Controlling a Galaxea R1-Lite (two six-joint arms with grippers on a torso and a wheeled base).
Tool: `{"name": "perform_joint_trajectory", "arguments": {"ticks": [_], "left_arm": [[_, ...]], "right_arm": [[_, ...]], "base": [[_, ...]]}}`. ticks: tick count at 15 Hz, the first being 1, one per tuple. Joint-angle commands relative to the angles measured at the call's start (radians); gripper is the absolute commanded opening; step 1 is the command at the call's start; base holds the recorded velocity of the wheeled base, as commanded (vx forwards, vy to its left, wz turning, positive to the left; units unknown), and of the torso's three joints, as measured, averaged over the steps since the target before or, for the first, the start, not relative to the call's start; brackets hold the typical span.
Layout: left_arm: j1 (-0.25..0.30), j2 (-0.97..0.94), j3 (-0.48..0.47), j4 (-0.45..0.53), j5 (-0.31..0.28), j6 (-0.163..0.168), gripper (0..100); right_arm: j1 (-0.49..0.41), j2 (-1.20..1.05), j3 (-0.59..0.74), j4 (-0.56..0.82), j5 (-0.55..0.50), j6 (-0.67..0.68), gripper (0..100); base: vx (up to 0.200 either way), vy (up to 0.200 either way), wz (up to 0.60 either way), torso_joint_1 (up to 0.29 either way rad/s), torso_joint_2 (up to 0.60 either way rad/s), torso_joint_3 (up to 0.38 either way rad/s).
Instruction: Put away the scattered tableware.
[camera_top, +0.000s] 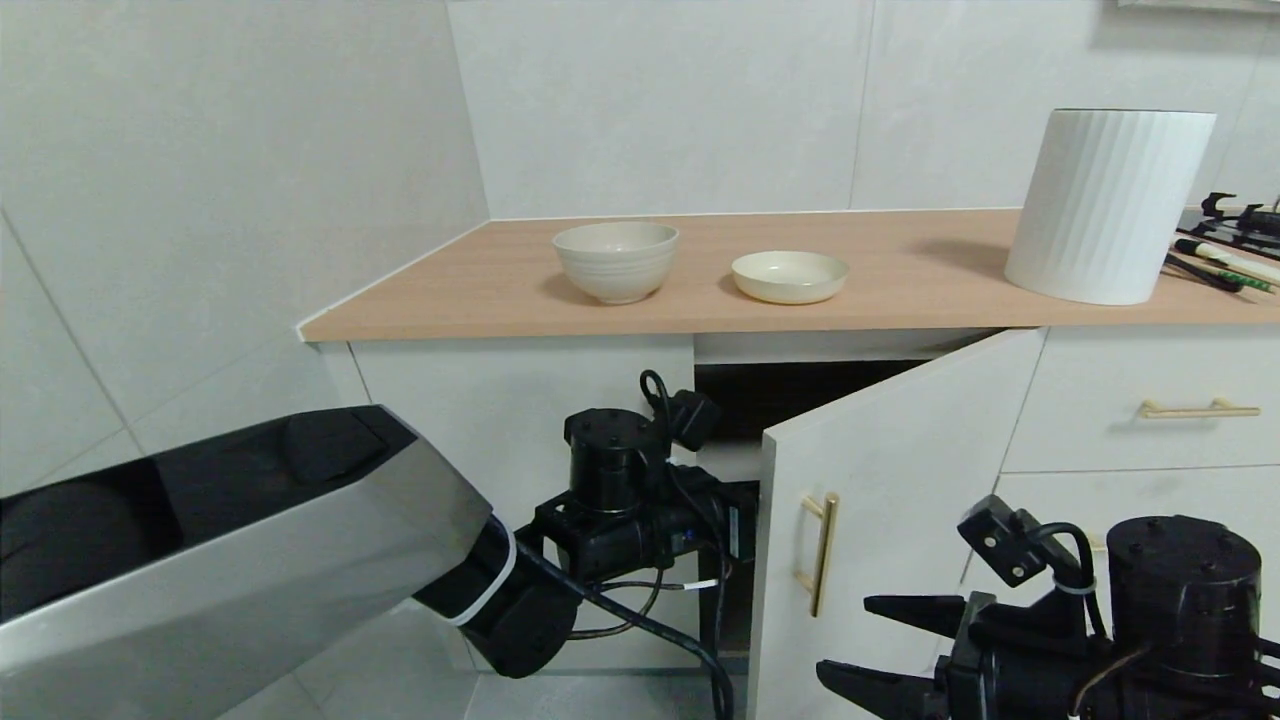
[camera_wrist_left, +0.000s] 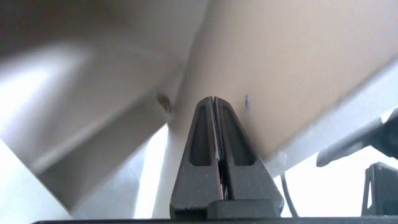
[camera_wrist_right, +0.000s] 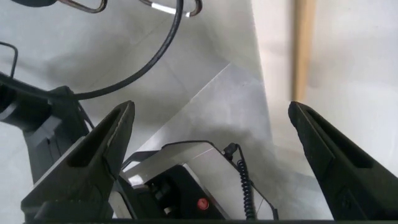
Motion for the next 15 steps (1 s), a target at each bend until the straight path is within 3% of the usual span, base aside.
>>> {"name": "perform_joint_trajectory", "arguments": {"ticks": [1,6,10,11,12,13,15], "left_arm": [[-0.002,0.014,-0.045,0.034,0.002,0.000,0],[-0.058,0.004,-0.030,0.037,0.030,0.001,0],[-0.229,-0.084,-0.051,0.103,0.036,0.004,0],[-0.229,-0.084,-0.051,0.103,0.036,0.004,0],[-0.324,-0.165,-0.053,0.171,0.033,0.001,0],[-0.324,-0.197,-0.020,0.168,0.041,0.001,0],[-0.259,-0.256,0.053,0.166,0.041,0.001,0]], "right_arm": [[0.032,-0.010,0.009,-0.001,-0.002,0.000,100],[0.164,-0.122,0.042,0.012,-0.025,0.000,100],[0.280,-0.320,0.028,0.050,-0.031,0.003,100],[0.280,-0.320,0.028,0.050,-0.031,0.003,100],[0.291,-0.487,-0.043,0.266,-0.034,0.005,100],[0.288,-0.530,-0.063,0.335,-0.036,0.006,100],[0.271,-0.541,-0.069,0.371,-0.037,0.006,100]], "base": [[0.000,0.000,0.00,0.000,0.00,0.000],[0.000,0.000,0.00,0.000,0.00,0.000],[0.000,0.000,0.00,0.000,0.00,0.000],[0.000,0.000,0.00,0.000,0.00,0.000],[0.000,0.000,0.00,0.000,0.00,0.000],[0.000,0.000,0.00,0.000,0.00,0.000],[0.000,0.000,0.00,0.000,0.00,0.000]]}}
